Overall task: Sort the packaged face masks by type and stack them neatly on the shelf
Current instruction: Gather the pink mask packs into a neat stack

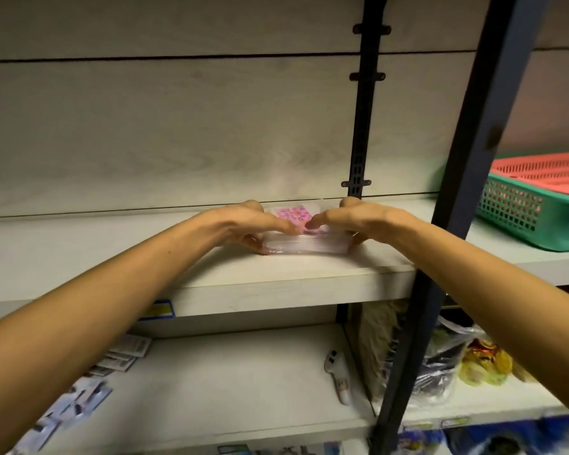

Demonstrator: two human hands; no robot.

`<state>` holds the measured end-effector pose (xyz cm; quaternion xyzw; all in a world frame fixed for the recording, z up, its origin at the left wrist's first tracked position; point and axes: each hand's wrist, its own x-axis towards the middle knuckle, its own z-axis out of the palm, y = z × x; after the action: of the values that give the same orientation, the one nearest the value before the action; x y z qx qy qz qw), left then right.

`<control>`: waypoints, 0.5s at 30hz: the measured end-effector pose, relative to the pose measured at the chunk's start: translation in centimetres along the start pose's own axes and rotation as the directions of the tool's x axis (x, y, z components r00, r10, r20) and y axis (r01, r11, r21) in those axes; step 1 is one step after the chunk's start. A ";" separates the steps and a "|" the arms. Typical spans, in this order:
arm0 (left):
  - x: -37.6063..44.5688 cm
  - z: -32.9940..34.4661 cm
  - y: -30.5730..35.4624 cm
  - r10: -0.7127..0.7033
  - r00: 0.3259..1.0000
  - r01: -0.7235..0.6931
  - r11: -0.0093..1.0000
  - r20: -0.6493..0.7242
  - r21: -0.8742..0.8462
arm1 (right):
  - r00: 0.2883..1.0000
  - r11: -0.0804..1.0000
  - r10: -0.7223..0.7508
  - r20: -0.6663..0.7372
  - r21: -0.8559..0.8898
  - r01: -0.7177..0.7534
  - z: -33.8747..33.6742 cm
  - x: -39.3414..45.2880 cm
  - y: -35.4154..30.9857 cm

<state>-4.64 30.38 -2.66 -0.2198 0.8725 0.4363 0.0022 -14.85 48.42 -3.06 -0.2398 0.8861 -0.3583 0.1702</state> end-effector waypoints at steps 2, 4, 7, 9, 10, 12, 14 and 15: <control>-0.8 -0.2 0.2 0.051 0.998 -0.055 0.984 0.031 0.170 | 0.998 0.998 -0.038 0.055 -0.046 0.040 -0.4 -1.4 -0.6; -1.3 -0.1 0.2 0.083 0.996 -0.087 0.967 0.030 0.238 | 0.995 0.992 -0.047 0.092 -0.109 0.057 -0.6 -2.6 -1.0; -1.3 0.1 0.0 0.099 0.995 -0.087 0.944 -0.019 0.319 | 0.997 0.971 -0.022 0.078 -0.235 0.040 -0.1 -3.4 -1.5; -1.5 0.1 0.0 0.103 0.994 -0.079 0.924 -0.044 0.373 | 0.999 0.949 -0.009 0.040 -0.314 0.021 0.6 -3.3 -1.7; -1.6 0.1 0.0 0.109 0.993 -0.077 0.910 -0.054 0.408 | 1.000 0.945 -0.005 0.020 -0.326 0.011 1.0 -3.3 -1.8; -1.8 0.2 0.1 0.130 0.989 -0.082 0.879 -0.071 0.469 | 1.000 0.955 0.012 -0.010 -0.296 -0.015 1.3 -3.3 -1.7; -1.9 0.3 -0.1 0.157 0.984 -0.090 0.857 -0.090 0.508 | 1.000 0.972 0.025 -0.008 -0.232 -0.026 1.3 -3.7 -1.7; -1.9 0.4 -0.3 0.170 0.981 -0.098 0.850 -0.094 0.517 | 1.000 0.976 0.027 0.002 -0.216 -0.026 1.3 -3.9 -1.6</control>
<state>-2.87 31.27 -2.71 -0.1792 0.9680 0.1731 -0.0297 -10.56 48.79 -2.26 -0.2460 0.9224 -0.2570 0.1502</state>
